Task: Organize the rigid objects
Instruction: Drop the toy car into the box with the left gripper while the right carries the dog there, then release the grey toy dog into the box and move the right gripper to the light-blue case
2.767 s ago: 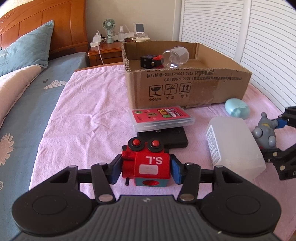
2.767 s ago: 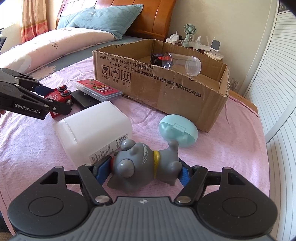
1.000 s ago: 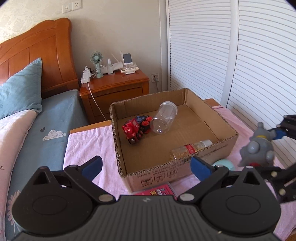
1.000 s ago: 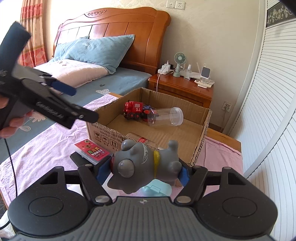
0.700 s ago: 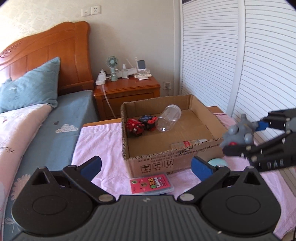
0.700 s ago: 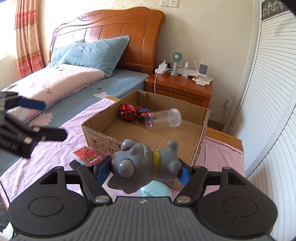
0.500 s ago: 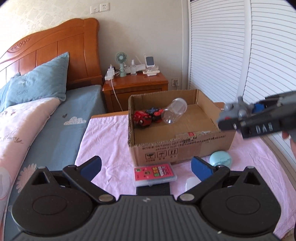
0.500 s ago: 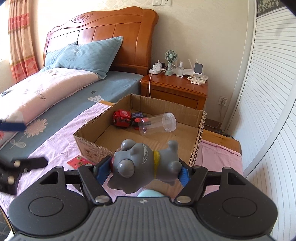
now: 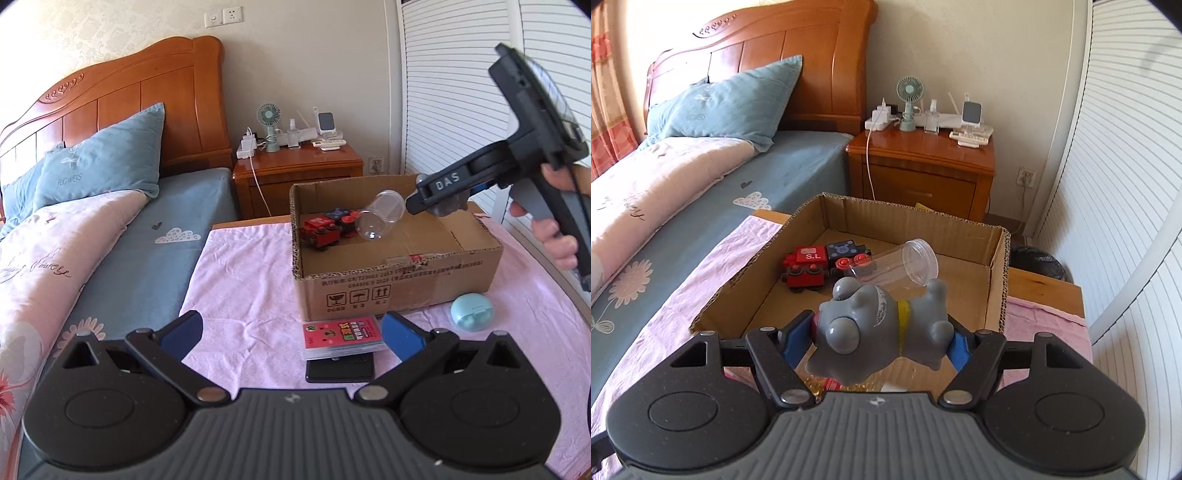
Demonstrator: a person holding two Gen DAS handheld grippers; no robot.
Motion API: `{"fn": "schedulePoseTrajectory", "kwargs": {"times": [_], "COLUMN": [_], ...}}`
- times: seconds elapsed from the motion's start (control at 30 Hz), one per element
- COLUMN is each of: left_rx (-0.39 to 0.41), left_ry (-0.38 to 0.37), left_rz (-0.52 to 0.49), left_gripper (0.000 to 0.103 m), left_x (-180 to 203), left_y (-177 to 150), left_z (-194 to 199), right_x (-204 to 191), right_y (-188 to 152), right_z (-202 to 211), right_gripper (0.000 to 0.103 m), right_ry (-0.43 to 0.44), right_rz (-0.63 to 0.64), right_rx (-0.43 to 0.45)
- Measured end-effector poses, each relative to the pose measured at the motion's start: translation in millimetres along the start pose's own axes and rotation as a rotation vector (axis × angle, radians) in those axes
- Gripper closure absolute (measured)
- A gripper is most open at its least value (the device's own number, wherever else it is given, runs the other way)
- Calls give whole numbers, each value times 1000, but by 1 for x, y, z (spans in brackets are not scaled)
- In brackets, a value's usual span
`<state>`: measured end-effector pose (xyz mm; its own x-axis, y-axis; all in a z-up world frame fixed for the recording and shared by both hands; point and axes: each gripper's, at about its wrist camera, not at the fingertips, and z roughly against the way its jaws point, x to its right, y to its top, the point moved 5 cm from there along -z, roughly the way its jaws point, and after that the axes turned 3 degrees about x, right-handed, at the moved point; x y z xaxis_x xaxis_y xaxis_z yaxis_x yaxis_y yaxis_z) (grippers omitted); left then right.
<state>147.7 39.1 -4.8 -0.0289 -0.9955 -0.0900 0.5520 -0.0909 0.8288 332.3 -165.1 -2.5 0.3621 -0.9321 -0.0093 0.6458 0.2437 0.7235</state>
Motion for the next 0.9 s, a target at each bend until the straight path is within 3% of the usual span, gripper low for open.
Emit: {"fn": "schedulePoseTrajectory", "kwargs": {"times": [0.07, 0.13, 0.2, 0.53, 0.9], "left_rx": [3, 1, 0, -14, -49], "left_ry": [-3, -4, -2, -7, 2], "left_rz": [16, 23, 27, 32, 45], "left_gripper": [1, 1, 1, 1, 1], "left_x": [-4, -7, -9, -7, -8], "left_y": [0, -1, -2, -5, -15], "left_z": [0, 0, -1, 0, 3], "right_x": [0, 2, 2, 0, 7], "right_y": [2, 4, 6, -9, -64], "right_z": [-9, -15, -14, 19, 43], "right_gripper": [26, 13, 6, 0, 0], "right_ry": [-8, -2, 6, -18, -79], "right_rz": [-16, -37, -56, -42, -101], "right_rx": [-4, 1, 10, 33, -13]}}
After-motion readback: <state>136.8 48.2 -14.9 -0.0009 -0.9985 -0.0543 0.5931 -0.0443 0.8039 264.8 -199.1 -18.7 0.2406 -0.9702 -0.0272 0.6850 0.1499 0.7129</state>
